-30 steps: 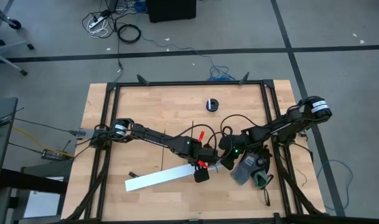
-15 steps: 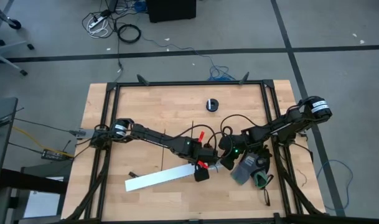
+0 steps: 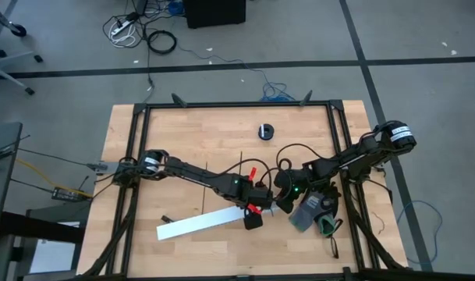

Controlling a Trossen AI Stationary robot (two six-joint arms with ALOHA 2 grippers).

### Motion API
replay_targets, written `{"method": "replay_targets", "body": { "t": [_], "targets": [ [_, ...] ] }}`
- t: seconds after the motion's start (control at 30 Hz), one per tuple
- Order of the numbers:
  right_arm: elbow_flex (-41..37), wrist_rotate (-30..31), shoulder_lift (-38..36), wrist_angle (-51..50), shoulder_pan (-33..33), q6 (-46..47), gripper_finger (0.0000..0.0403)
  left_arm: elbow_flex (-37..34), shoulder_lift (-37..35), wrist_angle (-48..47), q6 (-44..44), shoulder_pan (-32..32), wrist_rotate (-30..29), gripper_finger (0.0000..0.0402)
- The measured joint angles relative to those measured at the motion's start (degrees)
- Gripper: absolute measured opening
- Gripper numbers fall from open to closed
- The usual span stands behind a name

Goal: Ziptie cables
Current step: Close the white cable duct

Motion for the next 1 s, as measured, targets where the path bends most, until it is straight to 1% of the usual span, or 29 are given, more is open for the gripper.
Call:
{"method": "replay_targets", "body": {
  "t": [0.17, 0.37, 0.73, 1.0],
  "targets": [
    [0.0, 0.0, 0.0, 0.0, 0.0, 0.0, 0.0000, 0.0, 0.9, 0.5, -0.5, 0.0, 1.3, 0.0314],
    [0.0, -0.2, 0.0, 0.0, 0.0, 0.0, 0.0000, 0.0, 0.9, 0.7, -2.8, -0.4, -0.1, 0.0314],
    [0.0, -0.4, 0.0, 0.0, 0.0, 0.0, 0.0000, 0.7, 0.8, 0.5, -2.7, -0.5, -1.1, 0.0314],
    [0.0, -0.7, 0.0, 0.0, 0.0, 0.0, 0.0000, 0.7, 0.8, 0.5, -2.8, -0.5, -0.9, 0.0295]
  ]
}}
